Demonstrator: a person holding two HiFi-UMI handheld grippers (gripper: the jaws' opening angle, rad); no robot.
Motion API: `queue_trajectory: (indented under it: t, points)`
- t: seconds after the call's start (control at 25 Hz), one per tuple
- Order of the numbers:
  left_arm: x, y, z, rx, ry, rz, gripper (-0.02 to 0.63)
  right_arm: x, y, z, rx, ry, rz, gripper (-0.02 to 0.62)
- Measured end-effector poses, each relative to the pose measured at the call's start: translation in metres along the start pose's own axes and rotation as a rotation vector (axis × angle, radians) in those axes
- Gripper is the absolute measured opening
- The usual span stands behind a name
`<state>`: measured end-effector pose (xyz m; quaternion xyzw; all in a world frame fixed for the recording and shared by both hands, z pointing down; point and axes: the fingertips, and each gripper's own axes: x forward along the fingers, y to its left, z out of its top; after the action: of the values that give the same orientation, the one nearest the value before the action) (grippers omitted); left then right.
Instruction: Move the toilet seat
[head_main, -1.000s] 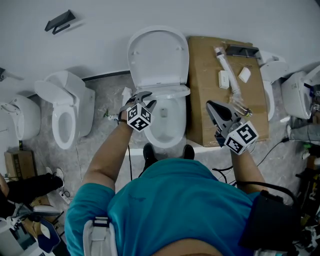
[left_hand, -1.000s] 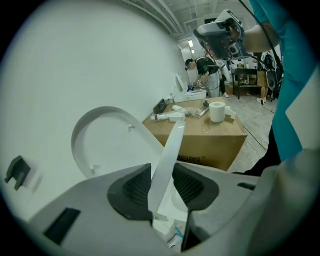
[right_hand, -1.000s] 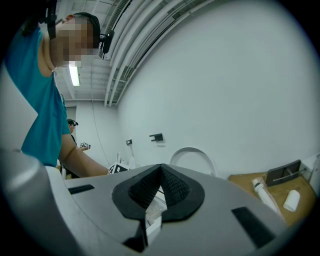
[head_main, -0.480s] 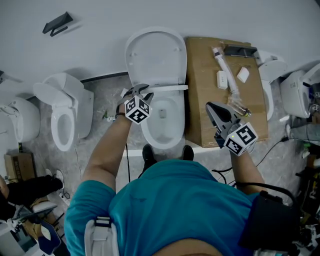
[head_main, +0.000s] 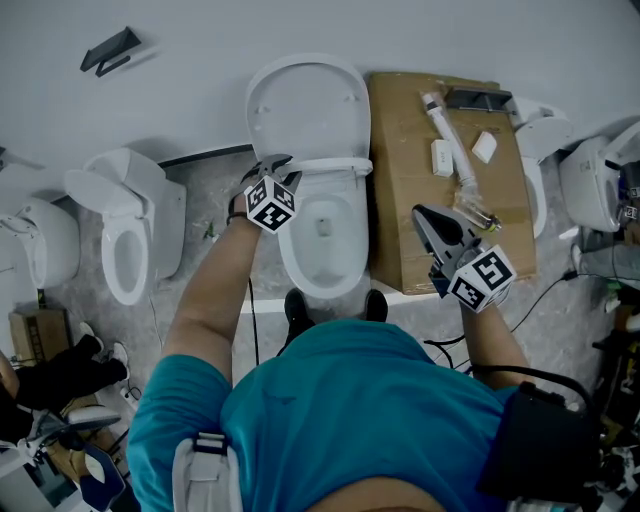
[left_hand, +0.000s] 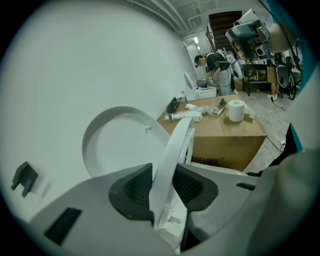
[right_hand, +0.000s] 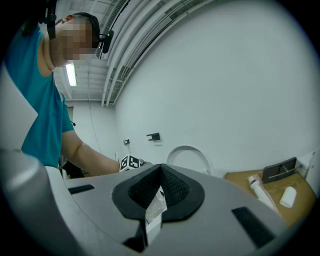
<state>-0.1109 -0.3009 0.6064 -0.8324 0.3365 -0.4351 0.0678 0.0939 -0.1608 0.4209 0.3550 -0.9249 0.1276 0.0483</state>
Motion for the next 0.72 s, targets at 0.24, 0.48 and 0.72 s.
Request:
queue_trajectory:
  t: [0.24,0.48,0.72]
  points:
    - [0.007,0.013,0.002,0.017,0.012,0.022,0.119,-0.003,-0.002,-0.001,0.004,0.003,-0.006,-0.002]
    - [0.014,0.027,0.005,0.001,0.016,0.029,0.115,-0.004,-0.002,-0.003,0.004,0.008,-0.007,-0.002]
    - [0.022,0.041,0.007,-0.022,0.02,0.03,0.117,-0.005,-0.005,-0.006,0.008,0.014,-0.012,-0.002]
